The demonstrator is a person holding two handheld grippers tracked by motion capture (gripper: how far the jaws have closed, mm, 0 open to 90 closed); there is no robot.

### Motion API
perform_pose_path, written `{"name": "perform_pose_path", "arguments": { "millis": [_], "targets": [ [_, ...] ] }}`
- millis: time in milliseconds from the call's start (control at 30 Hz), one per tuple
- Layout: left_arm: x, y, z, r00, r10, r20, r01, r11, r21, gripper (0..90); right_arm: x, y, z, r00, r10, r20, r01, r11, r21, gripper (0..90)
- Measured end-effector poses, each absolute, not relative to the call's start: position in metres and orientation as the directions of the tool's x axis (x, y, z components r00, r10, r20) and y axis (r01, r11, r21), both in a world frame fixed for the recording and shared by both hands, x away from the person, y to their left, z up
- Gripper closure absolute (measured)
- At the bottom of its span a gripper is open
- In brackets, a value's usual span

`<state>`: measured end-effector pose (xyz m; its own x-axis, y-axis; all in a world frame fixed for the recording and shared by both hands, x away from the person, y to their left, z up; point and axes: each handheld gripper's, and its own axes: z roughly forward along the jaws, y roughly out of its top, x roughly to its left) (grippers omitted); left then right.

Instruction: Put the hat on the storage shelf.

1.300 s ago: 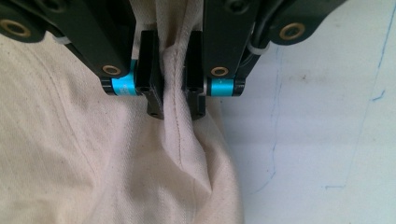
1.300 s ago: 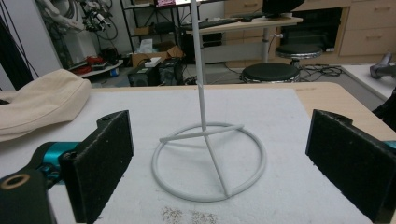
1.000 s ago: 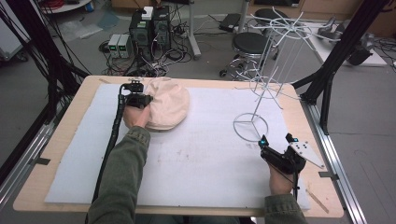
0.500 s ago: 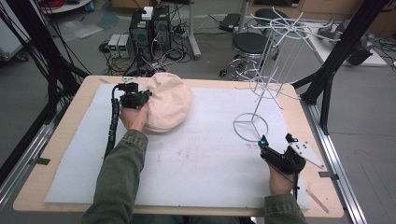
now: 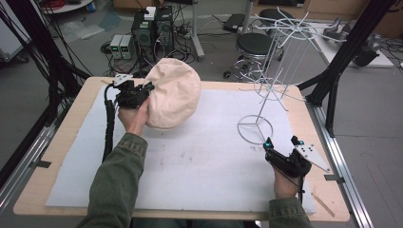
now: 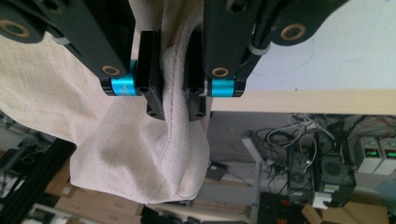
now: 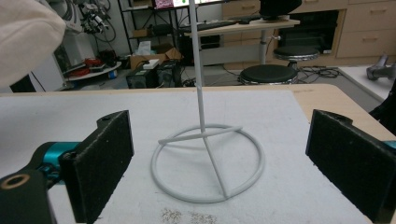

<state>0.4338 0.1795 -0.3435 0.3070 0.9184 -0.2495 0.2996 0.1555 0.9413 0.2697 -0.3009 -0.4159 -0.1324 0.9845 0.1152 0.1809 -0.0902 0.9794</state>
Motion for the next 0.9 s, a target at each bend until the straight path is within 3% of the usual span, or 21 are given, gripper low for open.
{"name": "perform_pose_path", "arguments": {
  "millis": [500,900],
  "targets": [
    [0.413,0.194,-0.320,0.380,0.877,-0.295,0.160,0.252,0.954,80.1,0.269,-0.301,-0.416,-0.123,0.986,0.112,0.175,-0.089,0.981,6.7],
    [0.392,0.192,-0.301,0.479,0.838,-0.261,-0.022,0.309,0.951,80.1,0.269,-0.301,-0.416,-0.124,0.986,0.115,0.171,-0.093,0.981,6.6]
  ]
}}
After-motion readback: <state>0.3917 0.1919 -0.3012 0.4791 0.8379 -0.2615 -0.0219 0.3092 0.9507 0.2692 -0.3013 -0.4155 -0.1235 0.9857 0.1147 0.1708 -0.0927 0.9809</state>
